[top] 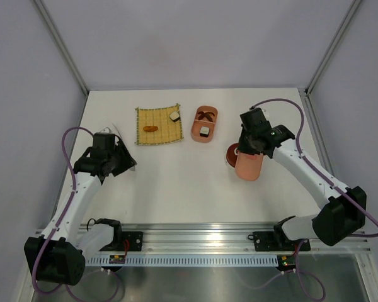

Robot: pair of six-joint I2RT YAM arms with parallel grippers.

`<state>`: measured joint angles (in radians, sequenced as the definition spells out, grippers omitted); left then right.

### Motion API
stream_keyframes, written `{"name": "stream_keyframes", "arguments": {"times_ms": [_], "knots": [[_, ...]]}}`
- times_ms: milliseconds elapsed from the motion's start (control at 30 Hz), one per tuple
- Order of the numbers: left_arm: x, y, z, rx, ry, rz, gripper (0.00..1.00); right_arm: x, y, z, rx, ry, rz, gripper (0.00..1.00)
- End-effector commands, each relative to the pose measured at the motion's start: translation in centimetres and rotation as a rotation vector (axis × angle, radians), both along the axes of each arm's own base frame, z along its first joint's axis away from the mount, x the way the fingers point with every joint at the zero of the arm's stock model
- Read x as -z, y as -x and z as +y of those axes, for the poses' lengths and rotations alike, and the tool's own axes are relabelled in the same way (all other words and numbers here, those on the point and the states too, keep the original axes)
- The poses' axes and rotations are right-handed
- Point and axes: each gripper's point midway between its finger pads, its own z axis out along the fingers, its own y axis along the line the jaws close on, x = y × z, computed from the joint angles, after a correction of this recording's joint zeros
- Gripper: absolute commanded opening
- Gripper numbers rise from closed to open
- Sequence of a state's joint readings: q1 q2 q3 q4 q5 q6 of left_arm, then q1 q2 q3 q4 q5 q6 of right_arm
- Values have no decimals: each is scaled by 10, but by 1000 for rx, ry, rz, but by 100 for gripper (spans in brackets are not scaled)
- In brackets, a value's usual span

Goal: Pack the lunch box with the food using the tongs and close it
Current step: Place the box lid at the center of the board.

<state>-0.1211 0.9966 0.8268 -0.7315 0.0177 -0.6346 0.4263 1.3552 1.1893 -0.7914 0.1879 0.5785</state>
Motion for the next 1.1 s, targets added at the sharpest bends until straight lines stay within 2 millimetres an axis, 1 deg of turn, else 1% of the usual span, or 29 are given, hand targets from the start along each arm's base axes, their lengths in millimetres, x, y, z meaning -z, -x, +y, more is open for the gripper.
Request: {"name": "stream_keyframes", "arguments": {"times_ms": [0,33,67,100,133,200,233,267,300,333,400,433,467,500,567,600,667,700,733,800,833,867,900,933,967,1000,1033,1067], "knots": [[-20,-10,12,-20,-58,-66,49,-26,2,28,-46,-4,-42,0],[-26,-12,14,-23,-69,-78,49,-23,8,45,-96,-5,-35,0],[-29,-13,15,-22,-81,-84,49,-27,8,55,-115,-13,-44,0],[-30,-13,18,-26,-93,-82,49,-25,10,65,-139,-14,-41,0],[-34,-15,18,-25,-95,-91,49,-18,16,81,-184,-4,-24,0],[-35,-16,16,-22,-87,-92,49,-15,18,101,-224,-12,-20,0],[-34,-16,15,-21,-82,-90,49,-5,18,113,-245,-10,-1,0],[-33,-16,13,-21,-70,-89,49,-6,21,128,-274,-21,-6,0],[-33,-16,12,-22,-64,-87,49,-3,21,137,-287,-28,-4,0],[-32,-16,11,-22,-55,-86,49,7,19,149,-308,-35,13,0],[-28,-13,9,-18,-44,-78,49,11,16,166,-333,-55,14,0],[-28,-12,9,-19,-42,-78,49,25,15,174,-344,-47,45,0],[-27,-11,9,-20,-42,-74,49,29,14,179,-351,-52,53,0],[-28,-10,9,-19,-43,-77,49,44,11,184,-356,-41,80,0],[-28,-8,11,-25,-50,-76,49,53,8,195,-377,-53,100,0],[-28,-7,12,-25,-53,-75,49,69,7,196,-378,-33,135,0],[-29,-6,13,-26,-56,-78,49,75,7,206,-401,-52,155,0],[-28,-5,12,-25,-54,-75,49,83,5,209,-402,-51,165,0],[-28,-5,11,-23,-47,-77,49,86,6,212,-408,-61,175,2],[-27,-6,8,-15,-36,-78,49,92,6,214,-416,-54,190,12],[-25,-7,6,-6,-25,-78,49,91,6,215,-424,-54,189,27],[-25,-6,-1,19,4,-75,49,91,6,213,-425,-50,187,34],[-21,-7,-2,25,9,-61,49,83,5,214,-429,-60,168,38],[-17,-5,-3,32,10,-48,49,82,5,211,-435,-48,155,43],[-15,-6,-3,33,8,-41,49,79,3,207,-427,-37,142,43],[-12,-5,-4,35,6,-27,49,72,2,202,-417,-28,123,44],[-11,-5,-4,39,2,-23,49,75,-1,190,-386,8,112,44],[-10,-5,-4,42,1,-22,49,77,-1,184,-371,18,114,44]]}}
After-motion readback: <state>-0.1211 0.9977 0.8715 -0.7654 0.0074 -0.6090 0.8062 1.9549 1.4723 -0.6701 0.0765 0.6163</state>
